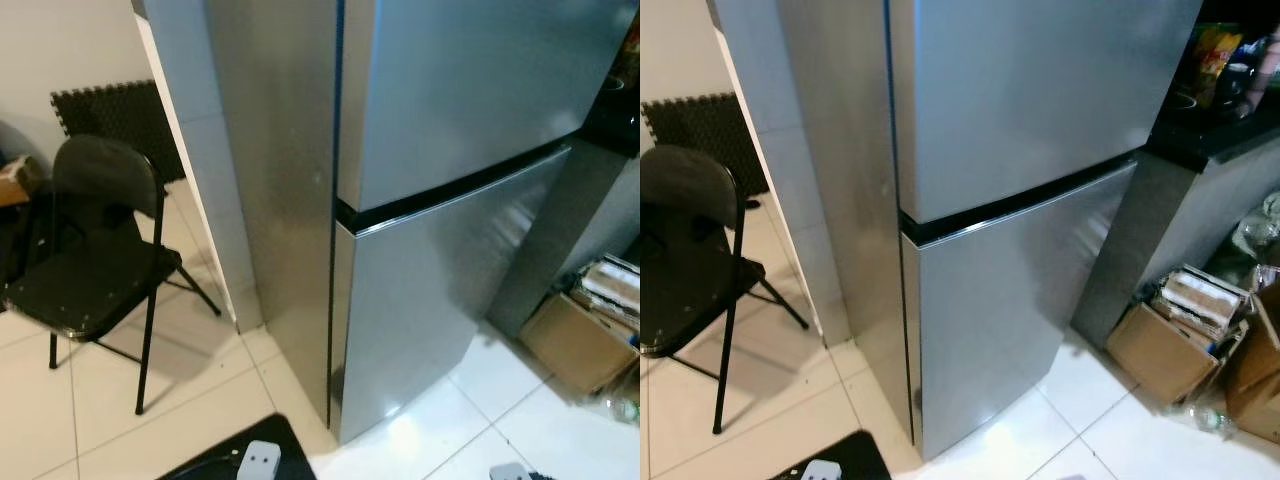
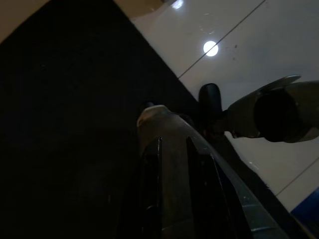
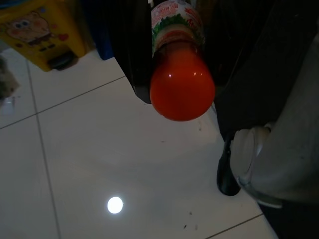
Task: Restocking fridge
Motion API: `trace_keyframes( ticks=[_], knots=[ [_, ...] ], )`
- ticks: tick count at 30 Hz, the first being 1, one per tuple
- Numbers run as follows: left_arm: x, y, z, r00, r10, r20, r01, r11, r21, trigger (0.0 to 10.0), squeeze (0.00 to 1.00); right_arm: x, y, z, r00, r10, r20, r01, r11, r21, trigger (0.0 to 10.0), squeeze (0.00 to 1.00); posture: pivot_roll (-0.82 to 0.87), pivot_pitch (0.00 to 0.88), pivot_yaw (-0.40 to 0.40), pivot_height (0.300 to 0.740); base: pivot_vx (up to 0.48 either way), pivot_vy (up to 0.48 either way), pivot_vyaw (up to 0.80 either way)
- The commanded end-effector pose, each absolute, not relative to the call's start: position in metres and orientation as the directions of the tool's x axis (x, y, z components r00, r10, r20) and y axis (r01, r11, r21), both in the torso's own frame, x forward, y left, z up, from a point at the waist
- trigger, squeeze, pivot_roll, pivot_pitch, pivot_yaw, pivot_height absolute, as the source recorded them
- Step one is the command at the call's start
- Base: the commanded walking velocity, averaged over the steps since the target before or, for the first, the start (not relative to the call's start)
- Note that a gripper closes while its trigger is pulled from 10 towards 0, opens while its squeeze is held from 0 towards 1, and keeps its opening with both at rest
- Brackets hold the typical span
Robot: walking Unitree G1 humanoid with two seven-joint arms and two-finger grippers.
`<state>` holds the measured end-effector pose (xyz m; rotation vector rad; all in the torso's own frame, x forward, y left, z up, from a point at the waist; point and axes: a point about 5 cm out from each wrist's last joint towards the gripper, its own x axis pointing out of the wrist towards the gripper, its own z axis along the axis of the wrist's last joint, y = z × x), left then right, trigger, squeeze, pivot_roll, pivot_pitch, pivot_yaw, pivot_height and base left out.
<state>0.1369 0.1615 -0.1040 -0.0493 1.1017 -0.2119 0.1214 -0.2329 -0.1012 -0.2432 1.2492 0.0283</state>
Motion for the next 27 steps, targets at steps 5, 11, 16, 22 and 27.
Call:
trace_keyframes(
  ticks=[5, 11, 16, 22, 27],
  knots=[
    [0.137, 0.164, -0.104, 0.426, -0.196, -0.883, 0.165, 0.977, -0.137, 10.0, 0.00, 0.124, -0.231, -0.101, 0.327, -0.107, -0.939, -0.162, 0.973, -0.167, 10.0, 0.00, -0.05, 0.000, -0.005, 0.740, 0.000, -0.094, 0.00],
    [0.137, 0.164, -0.104, 0.437, -0.184, -0.881, 0.136, 0.981, -0.137, 10.0, 0.00, 0.124, -0.233, -0.100, 0.325, -0.106, -0.940, -0.163, 0.973, -0.166, 10.0, 0.00, -0.05, 0.000, -0.006, 0.740, 0.000, -0.430, 0.00],
    [0.137, 0.166, -0.104, 0.450, -0.160, -0.879, 0.111, 0.986, -0.123, 10.0, 0.00, 0.123, -0.235, -0.100, 0.324, -0.107, -0.940, -0.163, 0.972, -0.167, 10.0, 0.00, -0.05, 0.000, -0.008, 0.740, 0.000, -0.049, 0.00],
    [0.151, 0.174, -0.098, 0.507, -0.133, -0.851, 0.070, 0.991, -0.113, 10.0, 0.00, 0.124, -0.239, -0.099, 0.325, -0.110, -0.939, -0.160, 0.972, -0.170, 10.0, 0.00, -0.05, 0.000, -0.008, 0.740, 0.000, 0.000, 0.00],
    [0.171, 0.186, -0.087, 0.607, -0.081, -0.791, -0.006, 0.994, -0.107, 10.0, 0.00, 0.124, -0.241, -0.098, 0.325, -0.112, -0.939, -0.159, 0.972, -0.171, 10.0, 0.00, -0.05, 0.000, -0.008, 0.740, 0.000, 0.000, 0.00]
  ],
)
